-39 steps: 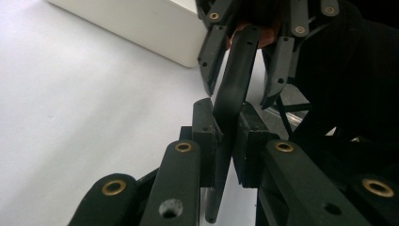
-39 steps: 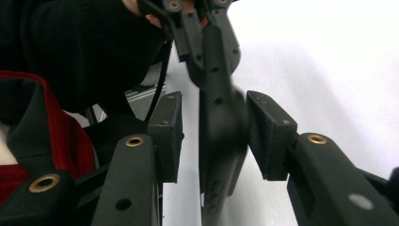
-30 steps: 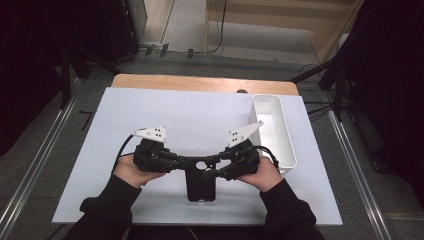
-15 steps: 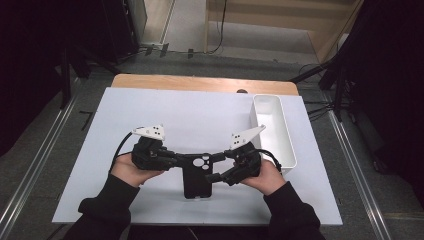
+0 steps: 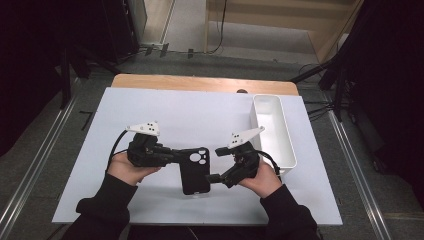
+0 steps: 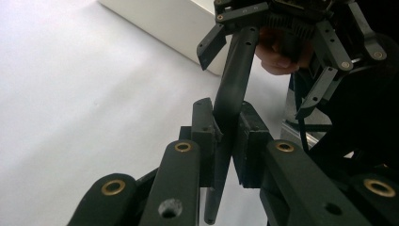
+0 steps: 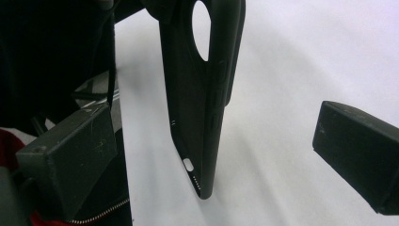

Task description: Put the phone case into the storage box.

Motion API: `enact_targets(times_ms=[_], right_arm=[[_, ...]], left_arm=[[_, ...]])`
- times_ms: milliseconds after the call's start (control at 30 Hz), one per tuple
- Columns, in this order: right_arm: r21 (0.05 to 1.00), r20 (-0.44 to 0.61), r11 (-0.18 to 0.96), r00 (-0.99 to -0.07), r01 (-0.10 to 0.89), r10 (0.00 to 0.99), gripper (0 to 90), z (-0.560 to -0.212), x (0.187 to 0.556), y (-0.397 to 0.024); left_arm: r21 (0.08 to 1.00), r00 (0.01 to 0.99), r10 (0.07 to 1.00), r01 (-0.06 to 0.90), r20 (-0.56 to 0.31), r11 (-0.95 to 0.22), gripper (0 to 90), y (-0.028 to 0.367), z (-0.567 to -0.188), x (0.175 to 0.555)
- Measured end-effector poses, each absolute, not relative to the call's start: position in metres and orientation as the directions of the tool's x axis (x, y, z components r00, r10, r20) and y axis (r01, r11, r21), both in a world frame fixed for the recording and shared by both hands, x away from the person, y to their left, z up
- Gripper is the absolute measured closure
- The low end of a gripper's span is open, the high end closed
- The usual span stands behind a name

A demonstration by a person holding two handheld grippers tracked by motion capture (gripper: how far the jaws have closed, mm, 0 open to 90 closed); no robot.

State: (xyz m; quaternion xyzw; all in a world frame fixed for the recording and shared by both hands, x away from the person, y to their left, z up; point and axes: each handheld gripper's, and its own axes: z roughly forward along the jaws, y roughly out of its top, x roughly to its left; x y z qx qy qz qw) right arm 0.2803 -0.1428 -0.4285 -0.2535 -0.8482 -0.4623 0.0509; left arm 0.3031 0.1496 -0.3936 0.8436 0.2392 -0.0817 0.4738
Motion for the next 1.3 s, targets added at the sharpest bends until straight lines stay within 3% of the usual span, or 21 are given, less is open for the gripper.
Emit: enact_targets(times_ms=[333,800,1300], right_arm=[[0.756,0.282,0.448,-0.855,0.477,0.435,0.0,-0.429,0.276,-0.136],[0.768,0.322,0.318,-0.764,0.556,0.559,0.0,-0.428,0.276,-0.132],[0.784,0.303,0.242,-0.692,0.572,0.655,0.0,-0.426,0.275,-0.126]], left_arm=[[0.76,0.853,0.387,0.5,-0.35,-0.414,80.9,0.153,-0.39,0.304],[0.749,0.791,0.5,0.559,-0.353,-0.356,80.8,0.157,-0.386,0.308],[0.743,0.735,0.592,0.59,-0.332,-0.315,80.8,0.151,-0.381,0.316]])
